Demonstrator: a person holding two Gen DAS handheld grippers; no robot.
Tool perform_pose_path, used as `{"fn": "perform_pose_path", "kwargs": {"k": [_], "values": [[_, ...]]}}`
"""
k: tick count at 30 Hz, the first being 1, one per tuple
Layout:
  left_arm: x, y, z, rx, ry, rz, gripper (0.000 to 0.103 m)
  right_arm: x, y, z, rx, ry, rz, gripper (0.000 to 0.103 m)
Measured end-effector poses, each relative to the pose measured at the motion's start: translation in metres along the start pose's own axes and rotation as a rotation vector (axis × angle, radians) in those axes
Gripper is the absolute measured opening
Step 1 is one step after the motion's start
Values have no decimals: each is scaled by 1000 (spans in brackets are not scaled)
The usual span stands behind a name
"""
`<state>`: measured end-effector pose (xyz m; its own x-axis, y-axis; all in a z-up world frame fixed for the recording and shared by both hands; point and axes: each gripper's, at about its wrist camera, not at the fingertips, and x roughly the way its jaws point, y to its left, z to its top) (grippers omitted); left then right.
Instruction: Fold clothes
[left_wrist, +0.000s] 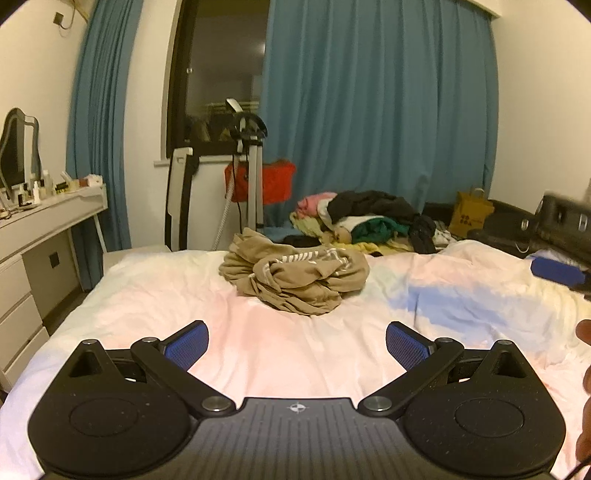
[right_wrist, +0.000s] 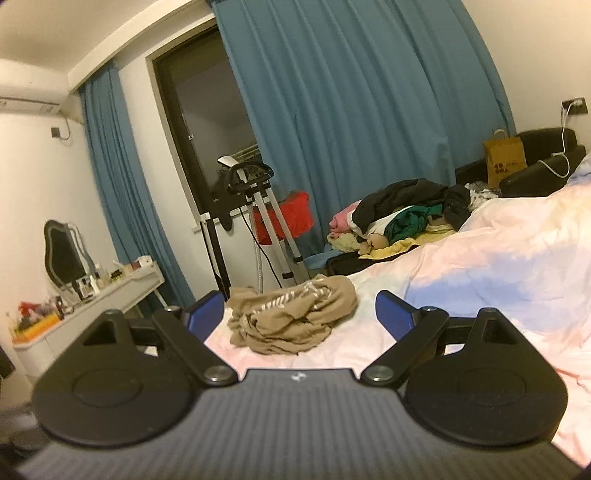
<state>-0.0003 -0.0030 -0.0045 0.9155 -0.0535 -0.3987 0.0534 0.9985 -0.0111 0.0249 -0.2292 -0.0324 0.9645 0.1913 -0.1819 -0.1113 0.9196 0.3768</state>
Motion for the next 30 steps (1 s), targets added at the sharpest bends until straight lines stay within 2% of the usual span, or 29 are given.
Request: {"fn": "perform_pose_path", "kwargs": {"k": [6, 11, 14, 17, 18, 19, 23, 26, 29, 30], "values": [[36, -1, 29, -8, 52, 4, 103, 28, -3, 17, -1, 18, 6, 90], [79, 3, 58, -53, 64, 3, 103, 44, -18, 3, -47, 36, -25, 90], [116, 3, 66, -68, 76, -18, 103, 54, -35, -8, -8, 89, -47, 90], [163, 8, 68, -134, 175, -16, 99, 61, -49, -19, 18, 113, -53, 90], [175, 11, 69, -171, 186, -13, 99, 64, -52, -23, 17, 120, -59, 90], [186, 14, 69, -195, 180, -15, 100, 70, -55, -28, 19, 134, -61, 91], [243, 14, 63, -181, 194, 16, 101, 101, -66, -50, 39, 195, -55, 90], [291, 28, 44, -264, 212, -24, 99, 127, -76, -67, 92, 220, -73, 90], [333, 46, 24, -337, 208, -14, 95, 149, -90, -81, 153, 244, -92, 90], [344, 50, 19, -334, 208, -22, 93, 154, -95, -85, 159, 239, -107, 90]]}}
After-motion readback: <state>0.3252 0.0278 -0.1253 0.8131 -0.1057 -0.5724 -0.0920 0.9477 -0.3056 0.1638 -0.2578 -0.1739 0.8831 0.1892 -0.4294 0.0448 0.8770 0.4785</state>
